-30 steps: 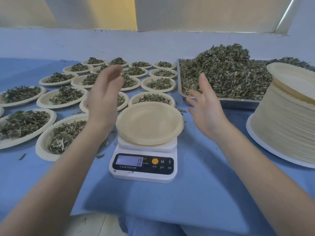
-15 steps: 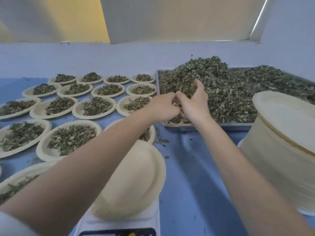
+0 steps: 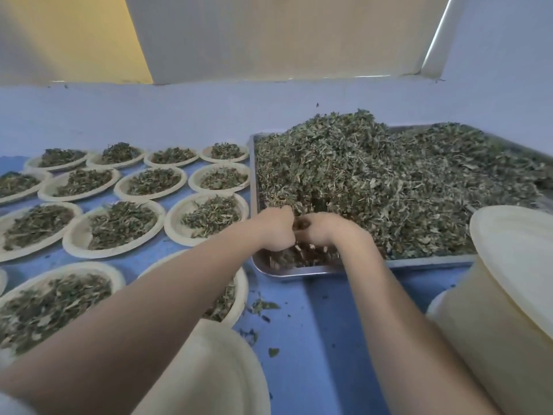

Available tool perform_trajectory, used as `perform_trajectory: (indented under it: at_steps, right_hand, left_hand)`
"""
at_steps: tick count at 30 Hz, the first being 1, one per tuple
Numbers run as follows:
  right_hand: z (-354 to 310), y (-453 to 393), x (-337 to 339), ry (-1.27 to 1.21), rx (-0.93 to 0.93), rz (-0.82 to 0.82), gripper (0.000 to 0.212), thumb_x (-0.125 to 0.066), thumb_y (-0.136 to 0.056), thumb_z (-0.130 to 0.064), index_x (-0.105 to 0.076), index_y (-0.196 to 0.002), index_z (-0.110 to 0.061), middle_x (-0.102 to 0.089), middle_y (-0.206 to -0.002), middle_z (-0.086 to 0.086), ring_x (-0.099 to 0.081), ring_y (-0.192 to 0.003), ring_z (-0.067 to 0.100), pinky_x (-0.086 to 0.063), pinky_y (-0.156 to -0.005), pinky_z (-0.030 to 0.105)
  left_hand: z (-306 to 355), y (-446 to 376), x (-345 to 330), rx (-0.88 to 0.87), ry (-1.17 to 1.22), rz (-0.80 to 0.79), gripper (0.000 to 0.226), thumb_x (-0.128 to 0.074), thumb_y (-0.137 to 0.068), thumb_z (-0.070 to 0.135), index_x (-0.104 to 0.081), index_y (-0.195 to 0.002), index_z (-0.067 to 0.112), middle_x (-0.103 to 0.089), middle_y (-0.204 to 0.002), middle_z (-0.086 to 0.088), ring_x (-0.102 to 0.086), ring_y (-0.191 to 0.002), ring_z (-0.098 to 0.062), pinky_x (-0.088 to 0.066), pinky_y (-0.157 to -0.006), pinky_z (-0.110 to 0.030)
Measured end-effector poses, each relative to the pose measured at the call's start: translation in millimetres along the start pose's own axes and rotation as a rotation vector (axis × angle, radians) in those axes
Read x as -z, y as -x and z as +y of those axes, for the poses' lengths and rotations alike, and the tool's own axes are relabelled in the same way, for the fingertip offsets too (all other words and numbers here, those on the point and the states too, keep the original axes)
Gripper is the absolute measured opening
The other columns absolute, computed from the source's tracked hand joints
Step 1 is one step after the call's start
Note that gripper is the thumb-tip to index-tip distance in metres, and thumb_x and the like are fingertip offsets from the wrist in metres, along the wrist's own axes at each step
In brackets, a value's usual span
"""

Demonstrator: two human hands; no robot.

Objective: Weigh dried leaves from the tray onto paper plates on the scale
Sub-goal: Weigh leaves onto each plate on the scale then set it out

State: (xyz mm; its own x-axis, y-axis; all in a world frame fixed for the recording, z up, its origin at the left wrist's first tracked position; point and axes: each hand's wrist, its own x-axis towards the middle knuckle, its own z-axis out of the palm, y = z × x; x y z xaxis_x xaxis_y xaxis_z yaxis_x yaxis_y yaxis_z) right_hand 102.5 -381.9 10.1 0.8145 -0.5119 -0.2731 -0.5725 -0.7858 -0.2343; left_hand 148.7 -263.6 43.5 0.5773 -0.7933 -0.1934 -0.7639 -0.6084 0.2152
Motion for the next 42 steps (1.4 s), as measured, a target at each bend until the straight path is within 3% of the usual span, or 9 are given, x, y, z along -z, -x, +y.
perform_trajectory:
  at_steps: [4, 9, 13, 18, 23, 26, 28, 34, 42]
  right_hand:
    - [-9.5, -20.4, 17.8, -0.096, 0.121, 0.209, 0.045, -0.046, -0.094, -0.038, -0.046, -0.139, -0.03, -0.048, -0.141, 0.006, -0.052, -0.117, 0.027, -0.046, -0.092, 0.036]
    - [-32.9, -30.0, 7.6, 0.079, 0.242, -0.038, 0.047, -0.037, -0.1, -0.035, -0.033, -0.146, -0.028, -0.023, -0.157, 0.005, -0.026, -0.141, 0.028, -0.025, -0.113, 0.043]
    - [-29.4, -8.1, 26.2, 0.015, 0.275, -0.08, 0.035, -0.044, -0.097, -0.027, -0.057, -0.128, -0.017, -0.056, -0.133, 0.009, -0.053, -0.11, 0.025, -0.038, -0.087, 0.029]
    - [-27.6, 20.7, 17.2, 0.015, 0.29, -0.145, 0.041, -0.037, -0.099, -0.018, -0.044, -0.139, -0.012, -0.043, -0.145, 0.013, -0.043, -0.129, 0.025, -0.034, -0.103, 0.03]
    - [6.6, 42.3, 18.0, -0.128, 0.192, 0.019, 0.046, -0.046, -0.095, -0.045, -0.048, -0.138, -0.028, -0.044, -0.146, 0.003, -0.041, -0.13, 0.025, -0.032, -0.104, 0.031]
    - [30.9, 47.0, 23.1, -0.07, -0.239, 0.277, 0.057, -0.046, -0.091, -0.055, -0.043, -0.14, -0.026, -0.031, -0.149, 0.012, -0.025, -0.136, 0.037, -0.021, -0.109, 0.052]
    - [31.0, 51.4, 17.8, -0.014, -0.378, 0.148, 0.066, -0.042, -0.092, -0.059, -0.039, -0.143, -0.017, -0.025, -0.151, 0.017, -0.022, -0.136, 0.04, -0.022, -0.109, 0.053]
    - [0.6, 55.4, -0.7, -0.053, -0.104, 0.036, 0.069, -0.025, -0.093, -0.065, -0.022, -0.151, -0.028, -0.016, -0.156, 0.016, -0.016, -0.14, 0.042, -0.021, -0.111, 0.053]
    - [-28.6, 64.4, -8.5, -0.092, 0.081, 0.006, 0.065, -0.045, -0.084, -0.064, -0.027, -0.143, -0.041, -0.016, -0.15, 0.01, -0.016, -0.138, 0.042, -0.026, -0.107, 0.056]
  left_hand:
    - [-4.8, -0.6, 1.9, 0.033, 0.114, -0.003, 0.052, -0.043, -0.092, 0.004, -0.025, -0.14, -0.004, -0.053, -0.122, -0.02, -0.054, -0.101, -0.028, -0.036, -0.054, -0.021]
    - [-9.4, 10.5, -3.0, 0.037, 0.185, 0.053, 0.06, -0.044, -0.092, 0.004, -0.019, -0.145, -0.002, -0.051, -0.096, -0.01, -0.046, -0.07, -0.013, -0.03, -0.046, -0.018]
    - [-6.5, 13.9, -3.5, 0.058, 0.218, 0.102, 0.049, -0.046, -0.091, 0.005, -0.028, -0.136, -0.002, -0.053, -0.119, -0.019, -0.052, -0.096, -0.026, -0.033, -0.058, -0.023]
    - [6.0, 17.5, -6.6, 0.077, 0.228, 0.082, 0.051, -0.046, -0.09, 0.004, -0.026, -0.135, -0.006, -0.053, -0.12, -0.022, -0.054, -0.104, -0.03, -0.037, -0.068, -0.027]
    - [11.1, 22.3, -8.1, 0.066, 0.217, -0.029, 0.059, -0.043, -0.092, 0.007, -0.014, -0.143, -0.005, -0.05, -0.094, -0.012, -0.046, -0.07, -0.015, -0.031, -0.048, -0.022]
    - [15.4, 26.1, -6.6, 0.066, 0.262, -0.081, 0.049, -0.038, -0.093, 0.006, -0.024, -0.139, -0.002, -0.051, -0.099, -0.015, -0.039, -0.065, -0.012, -0.028, -0.048, -0.025]
    - [17.7, 29.8, -7.0, 0.071, 0.296, -0.071, 0.045, -0.037, -0.092, 0.004, -0.029, -0.136, 0.0, -0.049, -0.092, -0.011, -0.04, -0.068, -0.014, -0.028, -0.05, -0.026]
    - [20.7, 38.0, 0.7, 0.107, 0.45, -0.004, 0.046, -0.034, -0.092, 0.0, -0.034, -0.138, -0.005, -0.054, -0.109, -0.019, -0.044, -0.075, -0.018, -0.032, -0.053, -0.024]
    - [16.1, 47.5, 9.2, 0.301, 0.809, 0.062, 0.025, -0.032, -0.09, -0.006, -0.049, -0.073, -0.001, -0.043, -0.073, -0.017, -0.043, -0.066, -0.025, -0.049, -0.079, -0.041]
